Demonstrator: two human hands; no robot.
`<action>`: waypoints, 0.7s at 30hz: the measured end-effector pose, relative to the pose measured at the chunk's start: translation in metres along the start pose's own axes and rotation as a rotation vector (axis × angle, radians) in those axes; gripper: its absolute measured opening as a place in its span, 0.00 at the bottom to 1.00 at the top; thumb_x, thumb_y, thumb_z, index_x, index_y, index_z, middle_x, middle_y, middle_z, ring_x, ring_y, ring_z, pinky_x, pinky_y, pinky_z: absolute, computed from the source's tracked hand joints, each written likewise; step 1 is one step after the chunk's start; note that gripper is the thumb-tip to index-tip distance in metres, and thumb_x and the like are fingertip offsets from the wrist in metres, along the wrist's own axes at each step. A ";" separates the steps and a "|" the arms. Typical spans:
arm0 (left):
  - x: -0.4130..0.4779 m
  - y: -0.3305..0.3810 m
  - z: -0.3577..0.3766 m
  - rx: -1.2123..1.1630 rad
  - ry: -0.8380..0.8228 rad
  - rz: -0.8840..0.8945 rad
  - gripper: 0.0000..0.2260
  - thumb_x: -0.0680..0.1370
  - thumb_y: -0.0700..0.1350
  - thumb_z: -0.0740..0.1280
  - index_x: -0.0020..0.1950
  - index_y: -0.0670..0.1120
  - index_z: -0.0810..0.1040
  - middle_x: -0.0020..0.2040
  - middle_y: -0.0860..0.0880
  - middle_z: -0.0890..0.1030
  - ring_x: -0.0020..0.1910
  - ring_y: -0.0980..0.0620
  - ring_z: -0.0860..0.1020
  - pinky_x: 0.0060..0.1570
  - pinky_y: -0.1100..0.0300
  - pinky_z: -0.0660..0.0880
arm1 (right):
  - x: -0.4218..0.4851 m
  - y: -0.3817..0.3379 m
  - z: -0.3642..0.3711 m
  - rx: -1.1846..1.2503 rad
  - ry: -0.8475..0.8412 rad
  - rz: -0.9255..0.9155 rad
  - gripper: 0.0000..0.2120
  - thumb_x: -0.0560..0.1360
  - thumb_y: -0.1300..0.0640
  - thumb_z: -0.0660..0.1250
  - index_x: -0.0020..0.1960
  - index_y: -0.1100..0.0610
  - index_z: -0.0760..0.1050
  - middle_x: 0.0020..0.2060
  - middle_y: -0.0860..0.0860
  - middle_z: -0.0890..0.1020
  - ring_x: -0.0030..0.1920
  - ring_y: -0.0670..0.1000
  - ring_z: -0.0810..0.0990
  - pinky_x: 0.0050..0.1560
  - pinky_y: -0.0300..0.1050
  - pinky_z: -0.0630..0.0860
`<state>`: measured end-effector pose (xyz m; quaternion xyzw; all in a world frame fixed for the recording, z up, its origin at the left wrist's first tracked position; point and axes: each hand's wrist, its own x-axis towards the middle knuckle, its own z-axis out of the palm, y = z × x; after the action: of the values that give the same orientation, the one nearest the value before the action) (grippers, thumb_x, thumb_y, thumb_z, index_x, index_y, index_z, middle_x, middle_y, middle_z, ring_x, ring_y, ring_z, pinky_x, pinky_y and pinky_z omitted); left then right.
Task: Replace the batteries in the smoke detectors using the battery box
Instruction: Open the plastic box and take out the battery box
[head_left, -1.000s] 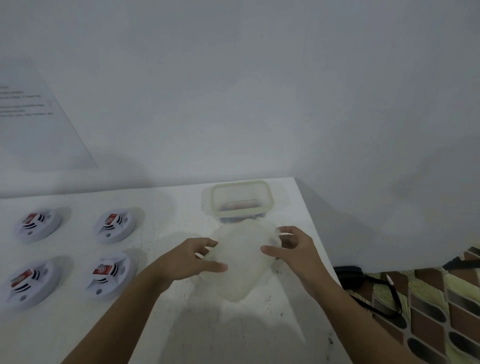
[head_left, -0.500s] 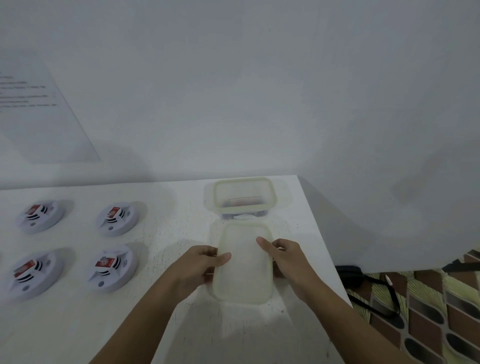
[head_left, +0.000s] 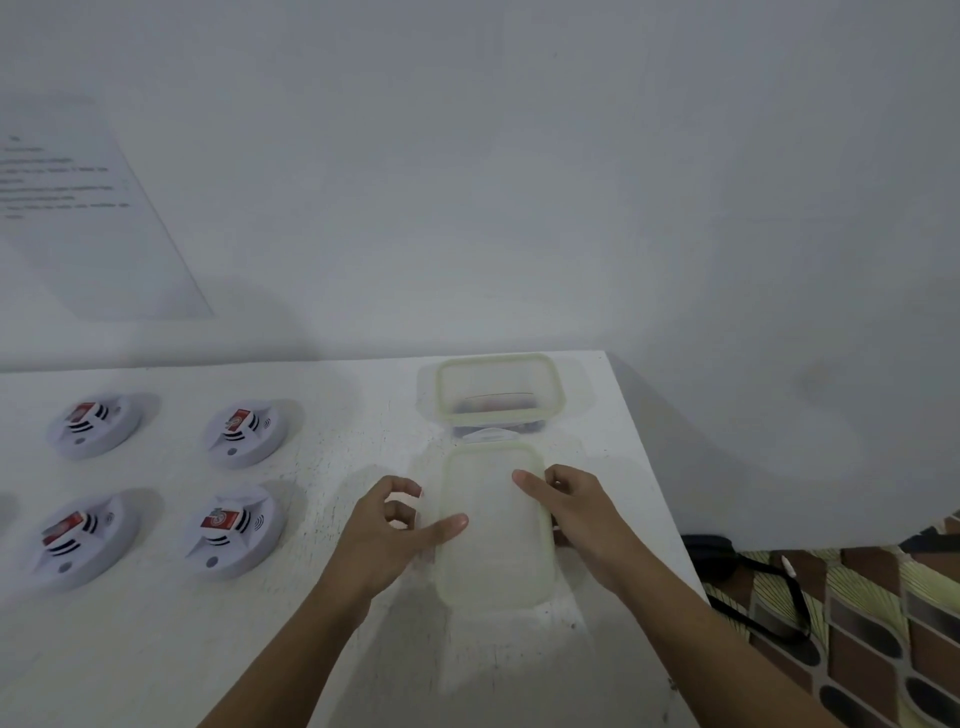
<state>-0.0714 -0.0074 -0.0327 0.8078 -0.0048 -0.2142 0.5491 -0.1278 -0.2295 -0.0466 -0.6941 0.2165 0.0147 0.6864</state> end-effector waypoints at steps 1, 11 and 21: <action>0.000 0.001 0.001 -0.015 -0.016 -0.005 0.29 0.59 0.59 0.81 0.55 0.52 0.77 0.49 0.48 0.84 0.45 0.48 0.84 0.42 0.56 0.83 | 0.000 0.001 -0.001 0.010 -0.010 0.004 0.20 0.75 0.45 0.72 0.41 0.57 0.66 0.40 0.57 0.77 0.40 0.55 0.79 0.40 0.49 0.77; 0.006 0.012 0.006 0.056 -0.090 0.061 0.18 0.67 0.50 0.81 0.50 0.46 0.80 0.47 0.53 0.86 0.43 0.55 0.85 0.40 0.59 0.83 | 0.001 0.005 -0.001 0.091 -0.017 0.025 0.18 0.75 0.46 0.73 0.42 0.57 0.70 0.45 0.64 0.80 0.44 0.56 0.81 0.46 0.52 0.80; 0.015 0.013 0.004 0.113 -0.144 0.064 0.18 0.68 0.54 0.80 0.53 0.50 0.80 0.52 0.53 0.84 0.50 0.53 0.83 0.49 0.55 0.82 | -0.001 0.008 -0.002 0.020 0.179 -0.094 0.22 0.73 0.49 0.76 0.36 0.59 0.66 0.39 0.58 0.77 0.42 0.56 0.79 0.38 0.42 0.77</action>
<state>-0.0559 -0.0196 -0.0274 0.8196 -0.0820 -0.2534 0.5073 -0.1320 -0.2313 -0.0538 -0.6952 0.2442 -0.0817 0.6711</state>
